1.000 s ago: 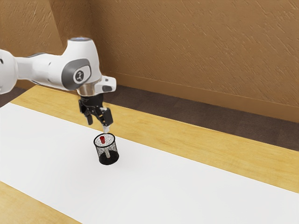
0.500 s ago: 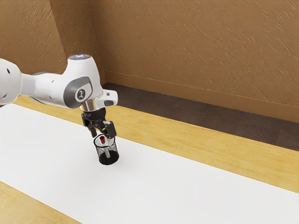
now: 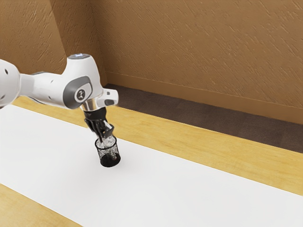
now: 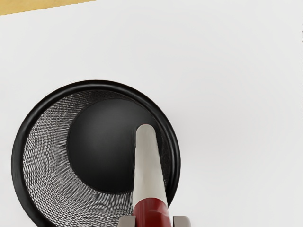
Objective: Take the marker out of the pen holder and place it to the left of the pen holder.
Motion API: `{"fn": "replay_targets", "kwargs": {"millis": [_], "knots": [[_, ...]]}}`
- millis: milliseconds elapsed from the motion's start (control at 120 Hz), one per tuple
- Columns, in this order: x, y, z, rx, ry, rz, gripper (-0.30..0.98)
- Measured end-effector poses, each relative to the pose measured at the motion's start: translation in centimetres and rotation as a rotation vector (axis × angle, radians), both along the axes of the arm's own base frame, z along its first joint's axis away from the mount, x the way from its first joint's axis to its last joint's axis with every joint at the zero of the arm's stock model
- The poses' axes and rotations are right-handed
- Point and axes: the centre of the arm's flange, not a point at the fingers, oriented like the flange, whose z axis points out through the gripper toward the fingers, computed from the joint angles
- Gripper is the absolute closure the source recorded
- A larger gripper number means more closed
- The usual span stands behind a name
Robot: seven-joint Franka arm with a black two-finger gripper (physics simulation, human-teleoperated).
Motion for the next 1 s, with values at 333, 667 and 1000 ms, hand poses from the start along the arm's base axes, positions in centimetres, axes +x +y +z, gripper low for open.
{"fn": "replay_targets", "kwargs": {"millis": [333, 667, 1000], "knots": [[0.3, 1.2, 12.8, 0.073, -0.133, -0.016, 0.78], [2.5, 6.5, 15.8, 0.141, -0.032, 0.041, 0.79], [9.6, 13.6, 1.0, 0.181, 0.527, 0.171, 0.79]]}}
